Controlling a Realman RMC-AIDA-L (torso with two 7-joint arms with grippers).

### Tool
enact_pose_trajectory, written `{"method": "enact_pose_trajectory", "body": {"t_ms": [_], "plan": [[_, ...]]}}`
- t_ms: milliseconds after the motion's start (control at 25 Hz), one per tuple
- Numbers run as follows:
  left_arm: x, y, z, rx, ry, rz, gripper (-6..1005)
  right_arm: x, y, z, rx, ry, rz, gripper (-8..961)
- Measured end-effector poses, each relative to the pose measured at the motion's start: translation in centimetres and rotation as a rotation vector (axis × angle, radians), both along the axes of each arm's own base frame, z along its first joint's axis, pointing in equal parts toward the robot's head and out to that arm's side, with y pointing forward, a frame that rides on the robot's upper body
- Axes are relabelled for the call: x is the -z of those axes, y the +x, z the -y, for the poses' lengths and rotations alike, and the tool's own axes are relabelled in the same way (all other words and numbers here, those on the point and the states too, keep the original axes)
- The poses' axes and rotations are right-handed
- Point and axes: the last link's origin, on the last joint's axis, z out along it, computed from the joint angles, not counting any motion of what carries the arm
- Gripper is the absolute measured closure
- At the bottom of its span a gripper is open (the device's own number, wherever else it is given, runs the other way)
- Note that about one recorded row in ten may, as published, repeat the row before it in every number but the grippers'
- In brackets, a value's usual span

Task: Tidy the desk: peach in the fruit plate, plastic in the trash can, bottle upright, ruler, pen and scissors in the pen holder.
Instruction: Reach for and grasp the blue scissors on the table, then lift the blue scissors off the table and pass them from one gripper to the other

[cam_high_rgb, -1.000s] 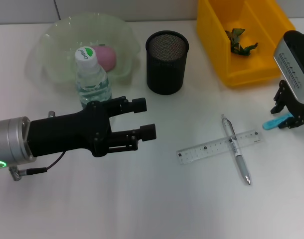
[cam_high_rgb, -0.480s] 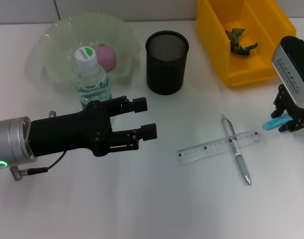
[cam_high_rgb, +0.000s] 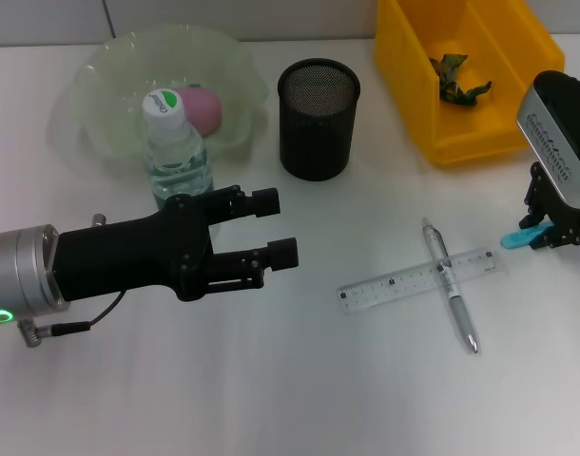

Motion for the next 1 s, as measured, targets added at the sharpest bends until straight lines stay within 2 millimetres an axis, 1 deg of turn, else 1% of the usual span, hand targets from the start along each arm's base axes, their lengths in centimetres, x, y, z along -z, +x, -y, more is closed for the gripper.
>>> {"method": "enact_pose_trajectory", "body": {"t_ms": [160,240,320,440,640,680,760,880,960,1000], "plan": [[0.0,-0.1,0.1,-0.002,0.001,0.0,216,-0.4,-0.1,-0.1,-0.002,0.014,-0.009,757],[0.0,-0.1,0.1,-0.002,0.001,0.0,216,-1.0,-0.5,-0.1,0.002,0.03,-0.031,756],[-0.2,-0.2,0.2,0.003,0.004,0.002,216,-1.9,-0.9,0.1,0.014,0.055,-0.079,756],[-0.4,-0.2,0.1,0.007,0.01,-0.001,216,-3.9,-1.8,0.7,0.03,0.104,-0.19,755],[-0.6,-0.1,-0.1,0.016,0.02,-0.003,216,-7.2,-2.7,2.2,0.073,0.206,-0.423,754],[-1.1,0.2,-0.5,0.046,0.039,-0.014,216,-7.9,-2.9,2.4,0.084,0.232,-0.472,754],[-1.3,0.4,-0.6,0.056,0.047,-0.018,216,-9.1,-2.9,3.1,0.12,0.293,-0.594,754],[-1.7,0.7,-0.8,0.076,0.062,-0.026,216,-10.1,-2.7,3.9,0.179,0.366,-0.736,753],[-1.9,0.9,-1.0,0.089,0.072,-0.03,216,-10.7,-2.5,4.6,0.226,0.421,-0.859,753],[-1.9,0.9,-1.0,0.089,0.072,-0.03,216,-11.5,-2.4,5.2,0.275,0.47,-0.989,752]]}}
